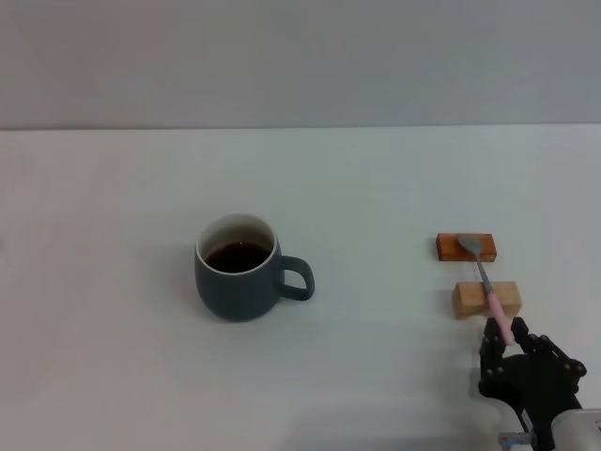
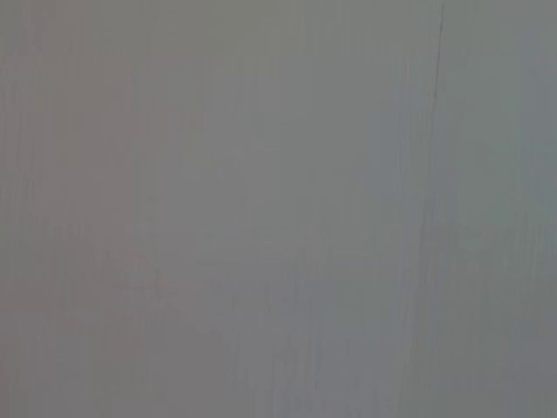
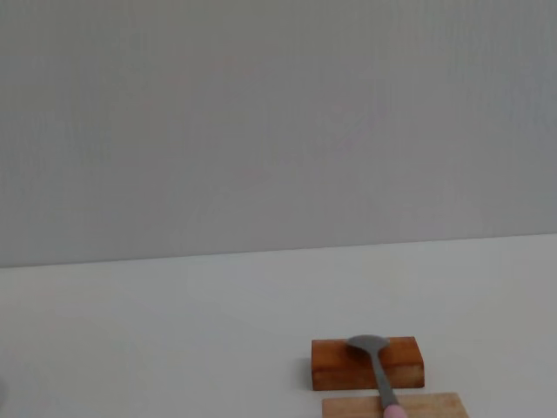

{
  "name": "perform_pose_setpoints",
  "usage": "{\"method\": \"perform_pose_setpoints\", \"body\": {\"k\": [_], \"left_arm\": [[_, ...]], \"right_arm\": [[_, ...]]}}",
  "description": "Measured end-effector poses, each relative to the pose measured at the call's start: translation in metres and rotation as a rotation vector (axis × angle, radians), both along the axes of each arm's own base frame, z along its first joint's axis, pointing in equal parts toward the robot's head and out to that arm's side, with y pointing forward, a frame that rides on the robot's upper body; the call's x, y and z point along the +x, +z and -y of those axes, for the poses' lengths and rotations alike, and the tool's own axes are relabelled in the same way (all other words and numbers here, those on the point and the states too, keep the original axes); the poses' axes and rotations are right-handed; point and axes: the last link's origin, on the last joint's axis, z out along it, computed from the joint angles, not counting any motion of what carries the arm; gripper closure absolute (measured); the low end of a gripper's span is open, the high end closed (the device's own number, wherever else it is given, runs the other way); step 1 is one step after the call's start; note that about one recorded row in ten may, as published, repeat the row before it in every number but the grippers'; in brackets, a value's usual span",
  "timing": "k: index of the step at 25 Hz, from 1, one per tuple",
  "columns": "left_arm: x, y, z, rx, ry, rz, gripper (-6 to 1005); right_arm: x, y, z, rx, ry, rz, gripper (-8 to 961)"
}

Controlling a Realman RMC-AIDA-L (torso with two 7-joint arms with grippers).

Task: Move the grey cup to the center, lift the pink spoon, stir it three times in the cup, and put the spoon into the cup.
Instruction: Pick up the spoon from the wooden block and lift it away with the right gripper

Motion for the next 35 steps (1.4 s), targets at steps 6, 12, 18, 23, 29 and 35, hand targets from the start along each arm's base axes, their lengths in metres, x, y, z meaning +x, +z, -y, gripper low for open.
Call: {"method": "perform_pose_setpoints", "body": {"k": [6,12,18,23,29,35], "left_arm": [[0.001,0.001,0.000,0.004,-0.005,0.001,982],[0.000,0.001,0.001,0.008,-0.003,0.003,981],[0.000,0.001,0.001,0.008,-0.002,0.004,981],[0.000,-0.001,0.000,0.005,-0.001,0.006,982],[0.000,0.000,0.000,0.006,-0.001,0.006,982],[0.000,0.000,-0.001,0.008,-0.001,0.006,981]], "right_arm": [[-0.001,0.000,0.000,0.001,0.000,-0.004,670],[-0.001,0.000,0.000,-0.002,0.004,-0.003,807],[-0.001,-0.001,0.000,-0.004,0.006,0.000,828],[-0.002,-0.001,-0.001,-0.004,0.009,0.003,829],[-0.006,0.003,-0.003,0.008,0.025,0.037,830],[-0.012,0.007,-0.005,0.026,0.041,0.043,830]]}}
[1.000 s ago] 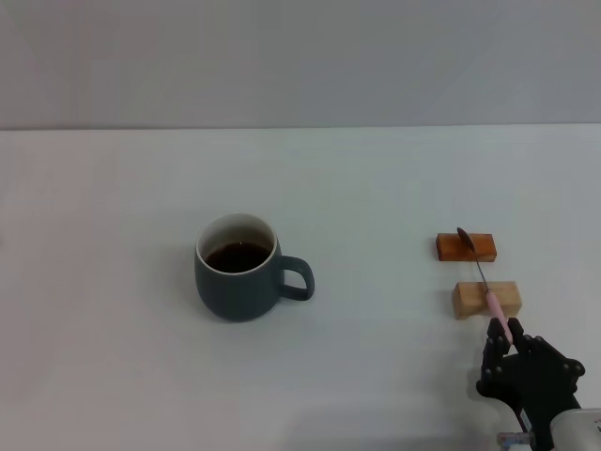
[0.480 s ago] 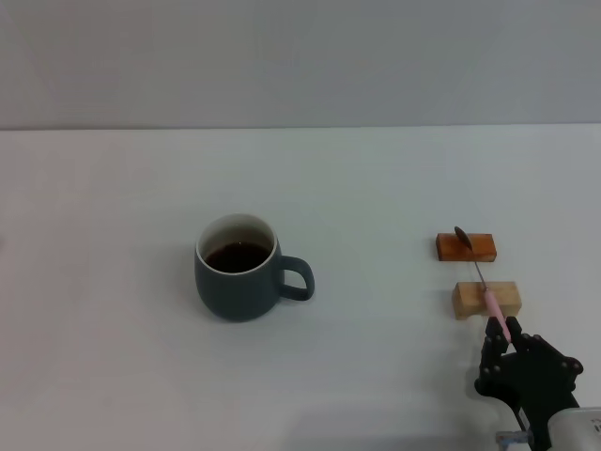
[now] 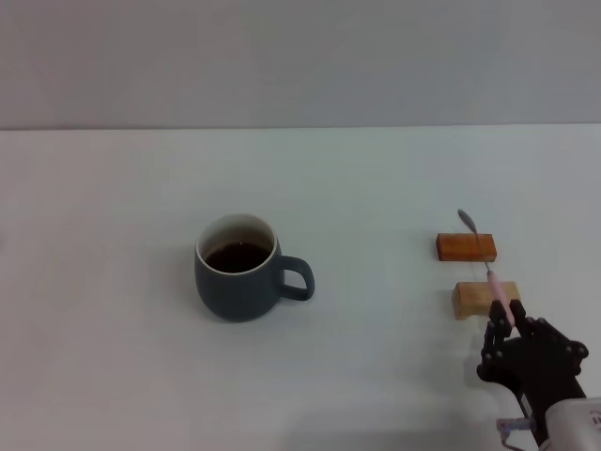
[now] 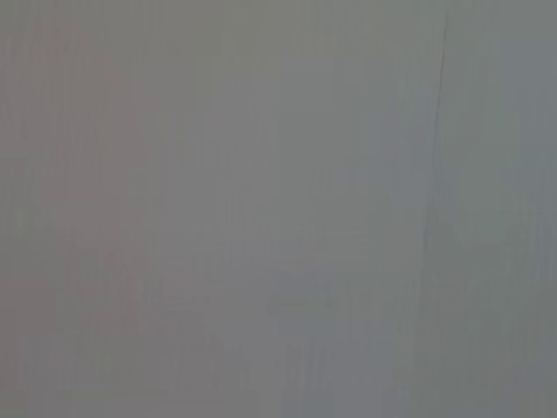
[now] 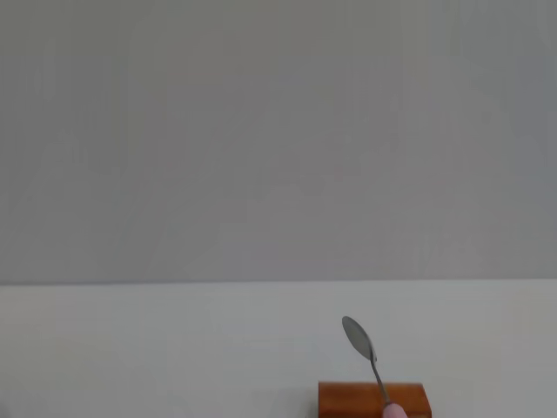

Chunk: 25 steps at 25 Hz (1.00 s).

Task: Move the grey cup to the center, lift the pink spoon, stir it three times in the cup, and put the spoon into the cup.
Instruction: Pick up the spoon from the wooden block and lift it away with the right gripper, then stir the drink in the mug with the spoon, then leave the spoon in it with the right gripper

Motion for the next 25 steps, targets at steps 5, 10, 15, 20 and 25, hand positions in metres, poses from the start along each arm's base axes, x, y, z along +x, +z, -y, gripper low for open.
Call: {"method": "perform_pose_setpoints", "body": {"k": [5,10,15,20,25], "left_arm": [[0.000,0.000,0.000,0.000,0.001,0.000,981],[0.000,0.001,-0.001,0.000,0.002,0.000,982],[0.000,0.001,-0.001,0.001,0.003,0.000,982],[-0.002,0.003,0.000,0.009,0.009,0.002,982],[-0.003,0.004,0.000,0.014,0.012,0.002,981]], "right_arm": [[-0.012,0.010,-0.004,0.010,0.035,0.014,829],[-0.023,0.023,-0.009,0.001,0.022,0.047,830],[-0.034,0.032,-0.012,-0.031,0.050,0.027,830],[-0.043,0.040,-0.015,-0.060,0.081,0.001,830],[-0.047,0.050,-0.019,-0.090,0.105,-0.015,830]]}}
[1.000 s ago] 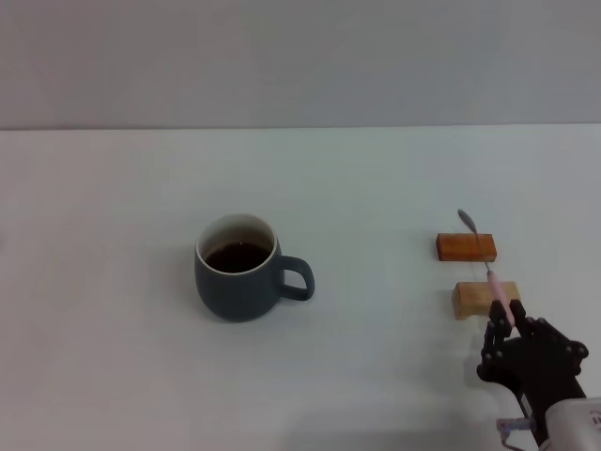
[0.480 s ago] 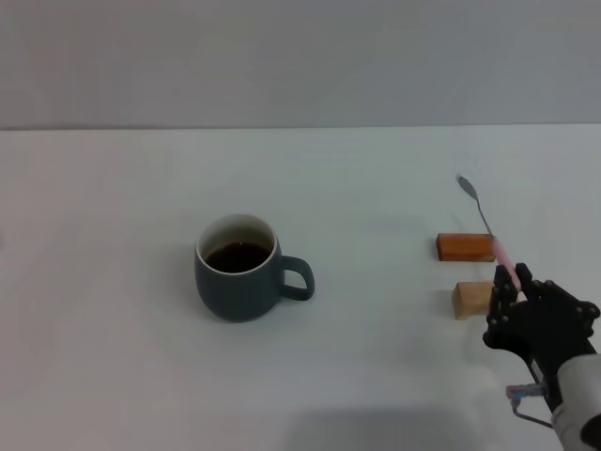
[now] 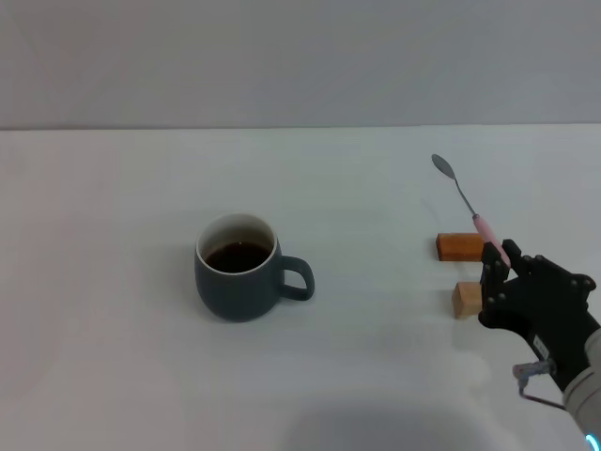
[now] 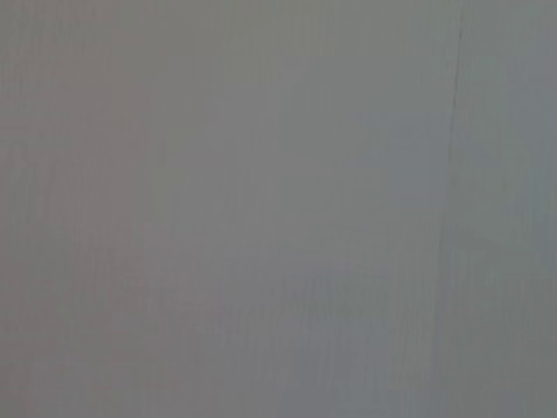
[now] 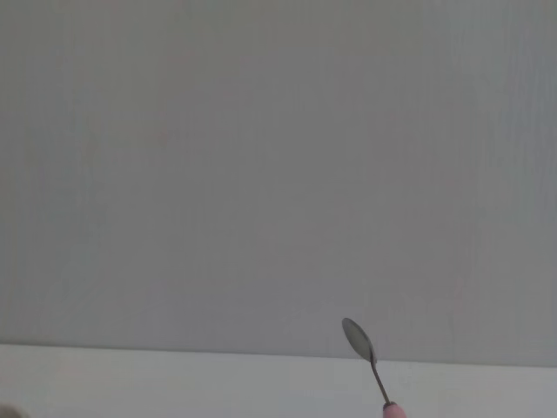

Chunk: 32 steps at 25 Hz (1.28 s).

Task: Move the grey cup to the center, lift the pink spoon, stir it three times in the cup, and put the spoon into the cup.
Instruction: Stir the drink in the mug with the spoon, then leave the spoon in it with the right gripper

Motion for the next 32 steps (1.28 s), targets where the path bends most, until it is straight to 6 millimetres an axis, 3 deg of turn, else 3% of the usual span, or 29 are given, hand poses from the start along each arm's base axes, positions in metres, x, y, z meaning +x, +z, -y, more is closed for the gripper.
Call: {"method": "perform_pose_setpoints", "body": {"k": [11,21,32], "left_arm": [[-0.002,0.003,0.001,0.018,0.011,0.007,981],[-0.003,0.001,0.003,0.030,0.021,0.022,982],[-0.003,-0.003,0.004,0.045,0.031,0.041,982]], "right_arm": [[-0.014,0.033,-0.012,-0.094,0.063,0.040,830],[-0.017,0.096,-0.044,-0.267,0.163,-0.132,830],[-0.038,0.132,-0.072,-0.402,0.238,-0.123,831]]}}
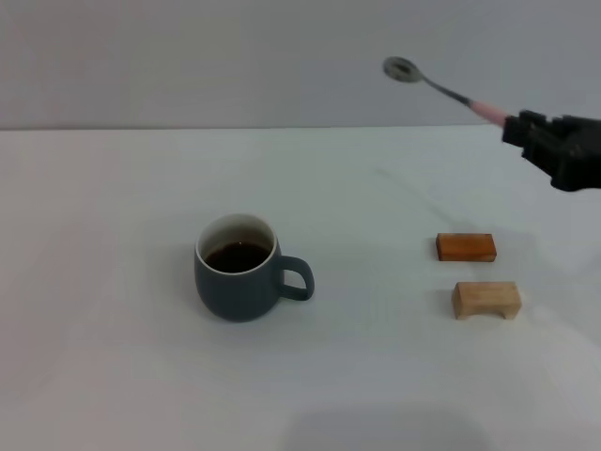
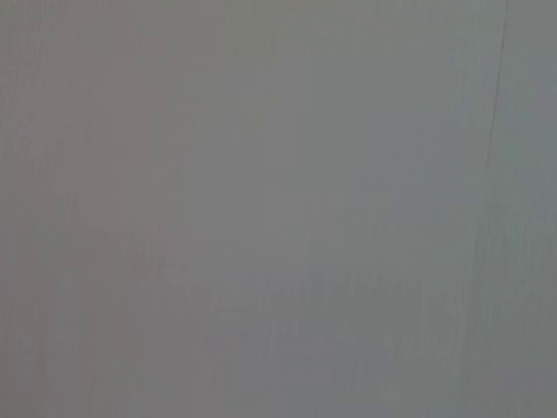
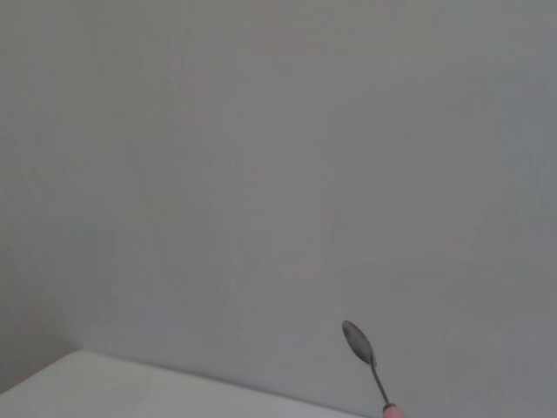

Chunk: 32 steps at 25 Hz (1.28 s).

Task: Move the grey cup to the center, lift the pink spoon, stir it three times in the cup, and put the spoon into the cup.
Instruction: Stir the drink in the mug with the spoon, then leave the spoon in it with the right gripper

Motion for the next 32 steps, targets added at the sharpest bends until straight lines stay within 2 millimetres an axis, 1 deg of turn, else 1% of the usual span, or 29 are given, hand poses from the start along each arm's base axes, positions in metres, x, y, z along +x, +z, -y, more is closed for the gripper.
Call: {"method": "perform_pose_setpoints", "body": {"k": [2,3,6,7,8,12,13,21,22,23,27,32], "left_arm": [[0.000,0.000,0.000,0.005,0.002,-0.002,982],[0.000,0.000,0.000,0.005,0.002,-0.002,982],[0.002,0.000,-0.002,0.009,-0.001,-0.002,981],[0.002,0.000,-0.003,0.011,-0.003,0.000,981],[0.002,0.000,-0.003,0.011,-0.003,0.000,981],[0.005,0.002,-0.010,0.016,-0.007,0.002,982],[0.005,0.002,-0.010,0.016,-0.007,0.002,982],[0.009,0.001,-0.020,0.022,0.004,-0.025,981],[0.010,0.001,-0.021,0.022,0.004,-0.024,981],[0.010,0.001,-0.022,0.024,0.004,-0.025,981],[0.011,0.005,-0.026,0.048,0.013,-0.031,981],[0.010,0.011,-0.028,0.075,0.023,-0.031,982]], "right_arm": [[-0.012,0.006,-0.010,-0.054,0.029,0.017,831],[-0.012,0.006,-0.010,-0.054,0.029,0.017,831],[-0.023,0.010,-0.017,-0.096,0.054,0.043,831],[-0.033,0.012,-0.021,-0.126,0.071,0.058,831],[-0.033,0.012,-0.021,-0.126,0.071,0.058,831],[-0.054,0.019,-0.030,-0.196,0.096,0.090,831],[-0.054,0.019,-0.030,-0.196,0.096,0.090,831],[-0.079,0.028,-0.041,-0.288,0.106,0.146,831],[-0.083,0.029,-0.045,-0.319,0.101,0.147,831],[-0.083,0.029,-0.045,-0.319,0.101,0.147,831],[-0.088,0.025,-0.052,-0.387,0.097,0.163,831],[-0.096,0.017,-0.058,-0.447,0.100,0.223,831]]}}
